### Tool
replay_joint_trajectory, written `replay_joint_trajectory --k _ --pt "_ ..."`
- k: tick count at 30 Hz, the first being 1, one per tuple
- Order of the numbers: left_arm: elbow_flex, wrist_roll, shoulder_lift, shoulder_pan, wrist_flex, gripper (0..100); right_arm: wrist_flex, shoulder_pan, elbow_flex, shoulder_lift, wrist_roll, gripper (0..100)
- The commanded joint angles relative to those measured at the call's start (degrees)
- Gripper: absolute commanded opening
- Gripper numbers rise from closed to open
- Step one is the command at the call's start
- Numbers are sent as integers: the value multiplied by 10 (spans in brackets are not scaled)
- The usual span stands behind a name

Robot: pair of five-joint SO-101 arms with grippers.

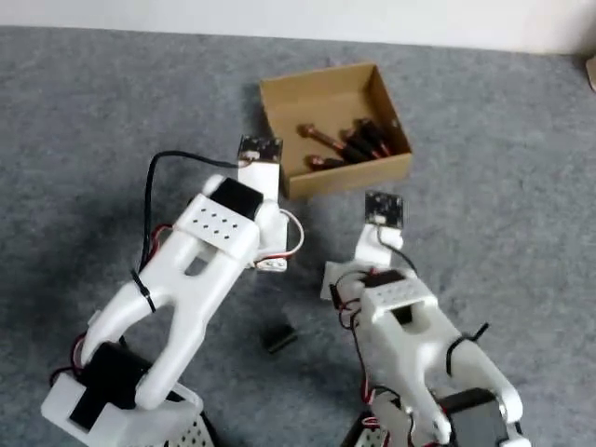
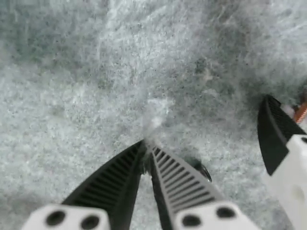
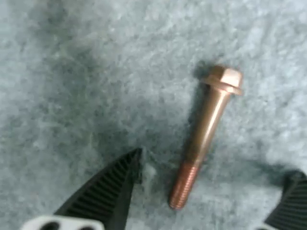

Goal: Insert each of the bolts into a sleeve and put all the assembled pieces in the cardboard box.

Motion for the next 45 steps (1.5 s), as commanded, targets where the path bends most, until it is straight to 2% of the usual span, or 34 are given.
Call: replay_joint_trajectory --k 1,4,5,6,9,11,15,20,26,31,36,40,45 --pt "-2 3 -19 -7 -6 6 4 14 -17 13 -3 228" --pt "-2 2 -19 -7 -6 6 2 34 -17 6 -3 19" --pt "-2 2 -19 -7 -6 6 2 36 -17 5 -2 0" --pt "-2 1 -19 -7 -6 6 2 37 -17 4 -2 22" --pt "-2 0 -19 -7 -6 6 3 39 -17 -12 5 5" --pt "-2 0 -19 -7 -6 6 17 49 -17 -53 37 5" --pt "-2 1 -19 -7 -6 6 77 84 2 -190 69 4" --pt "-7 4 -19 -2 -8 6 79 103 87 -381 71 4" --pt "46 5 1 43 -90 6 80 102 150 -528 104 4" --pt "81 19 43 108 -138 6 80 104 154 -528 105 4" --pt "77 102 51 65 -150 6 79 105 153 -489 106 4" --pt "89 200 57 46 -156 10 78 115 153 -461 107 4" --pt "116 212 51 53 -156 17 77 132 152 -454 105 4"
